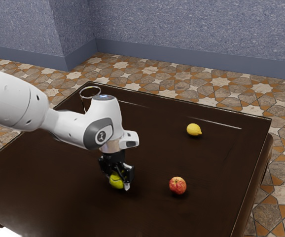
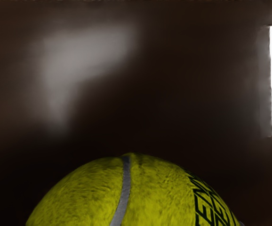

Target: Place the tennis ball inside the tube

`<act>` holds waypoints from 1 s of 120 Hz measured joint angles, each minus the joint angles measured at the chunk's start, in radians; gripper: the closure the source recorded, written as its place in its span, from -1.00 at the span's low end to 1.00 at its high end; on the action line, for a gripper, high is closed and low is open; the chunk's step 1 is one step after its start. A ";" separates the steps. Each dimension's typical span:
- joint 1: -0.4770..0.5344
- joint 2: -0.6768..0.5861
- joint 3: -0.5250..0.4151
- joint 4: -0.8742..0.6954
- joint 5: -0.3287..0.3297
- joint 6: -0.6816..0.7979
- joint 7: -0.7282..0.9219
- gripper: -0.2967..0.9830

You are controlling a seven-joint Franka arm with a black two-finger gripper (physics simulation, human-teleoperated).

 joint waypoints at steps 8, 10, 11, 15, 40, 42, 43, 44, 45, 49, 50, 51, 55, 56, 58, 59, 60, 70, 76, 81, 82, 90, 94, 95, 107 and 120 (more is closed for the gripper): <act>0.000 -0.042 -0.002 0.000 0.001 -0.020 -0.002 -0.10; 0.000 -0.057 -0.002 0.000 0.001 -0.028 -0.002 -0.10; 0.000 -0.066 -0.002 0.000 0.001 -0.033 -0.002 -0.09; 0.001 -0.103 -0.001 0.000 0.002 -0.056 -0.003 -0.08; 0.085 -0.280 0.023 0.075 0.009 -0.260 -0.008 -0.05; 0.087 -0.284 0.033 0.086 0.010 -0.276 -0.008 -0.05; 0.087 -0.285 0.038 0.093 0.010 -0.284 -0.008 -0.05; 0.089 -0.286 0.043 0.098 0.011 -0.292 -0.008 -0.05; 0.089 -0.286 0.047 0.107 0.011 -0.301 -0.008 -0.04; 0.093 -0.289 0.066 0.138 0.014 -0.337 -0.008 -0.04; 0.095 -0.290 0.070 0.145 0.015 -0.345 -0.008 -0.04; 0.094 -0.290 0.076 0.153 0.017 -0.353 -0.008 -0.04; 0.096 -0.288 0.096 0.180 0.025 -0.383 -0.008 -0.04; 0.097 -0.287 0.101 0.187 0.026 -0.390 -0.008 -0.04; 0.102 -0.284 0.107 0.207 0.031 -0.406 -0.008 -0.04; 0.104 -0.282 0.110 0.217 0.034 -0.413 -0.008 -0.03; 0.107 -0.281 0.113 0.226 0.037 -0.420 -0.008 -0.03; 0.139 -0.239 0.131 0.350 0.059 -0.491 -0.008 -0.03; 0.147 -0.214 0.135 0.401 0.067 -0.525 -0.007 -0.04; 0.137 -0.198 0.141 0.437 0.071 -0.547 -0.007 -0.03; 0.134 -0.195 0.141 0.443 0.072 -0.551 -0.007 -0.03; 0.110 -0.164 0.151 0.508 0.078 -0.580 -0.006 -0.03; 0.103 -0.149 0.161 0.542 0.081 -0.593 -0.005 -0.03; 0.103 -0.145 0.163 0.551 0.082 -0.597 -0.005 -0.03; 0.133 -0.082 0.172 0.650 0.087 -0.626 -0.004 -0.03; 0.155 -0.011 0.174 0.741 0.089 -0.643 -0.003 -0.03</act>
